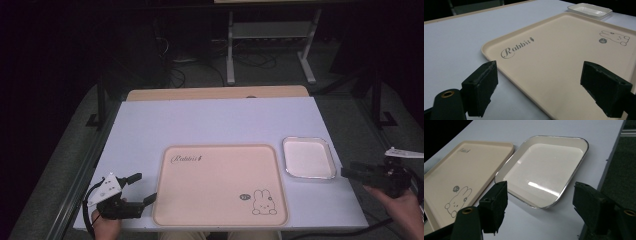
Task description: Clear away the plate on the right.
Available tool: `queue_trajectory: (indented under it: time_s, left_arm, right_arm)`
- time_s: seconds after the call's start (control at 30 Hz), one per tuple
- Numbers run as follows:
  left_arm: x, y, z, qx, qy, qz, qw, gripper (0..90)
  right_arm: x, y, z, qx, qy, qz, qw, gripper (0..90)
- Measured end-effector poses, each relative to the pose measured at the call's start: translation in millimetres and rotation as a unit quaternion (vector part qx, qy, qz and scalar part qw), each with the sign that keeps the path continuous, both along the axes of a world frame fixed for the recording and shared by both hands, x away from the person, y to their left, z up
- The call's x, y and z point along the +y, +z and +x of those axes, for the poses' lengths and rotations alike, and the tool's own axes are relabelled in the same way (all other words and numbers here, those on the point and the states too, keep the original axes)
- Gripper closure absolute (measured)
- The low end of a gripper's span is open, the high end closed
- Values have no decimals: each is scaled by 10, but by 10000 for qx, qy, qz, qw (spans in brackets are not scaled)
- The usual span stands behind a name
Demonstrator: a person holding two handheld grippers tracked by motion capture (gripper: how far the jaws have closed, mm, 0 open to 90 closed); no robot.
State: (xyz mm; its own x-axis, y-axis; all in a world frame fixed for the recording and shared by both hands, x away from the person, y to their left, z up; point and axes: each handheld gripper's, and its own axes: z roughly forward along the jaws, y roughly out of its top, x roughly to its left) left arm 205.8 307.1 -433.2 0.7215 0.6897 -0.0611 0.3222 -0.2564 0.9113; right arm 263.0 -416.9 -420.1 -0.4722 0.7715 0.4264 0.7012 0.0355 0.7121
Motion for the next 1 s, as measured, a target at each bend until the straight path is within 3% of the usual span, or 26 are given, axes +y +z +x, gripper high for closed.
queue_trajectory:
  time_s: [0.1,0.43,0.77,1.0]
  left_arm:
    - [2,-1,0,3,14,-4,10000,140]
    - [4,-2,5,13,13,2,10000,140]
    - [14,-3,11,17,13,-2,10000,140]
    - [13,-3,14,20,2,-8,10000,140]
  right_arm:
    - [-35,3,96,223,-19,16,9997,295]
    - [-40,-32,348,615,-173,14,9980,390]
    - [-1,-56,644,1190,-222,-90,9926,491]
    - [-16,-130,761,1471,-340,-43,9885,560]
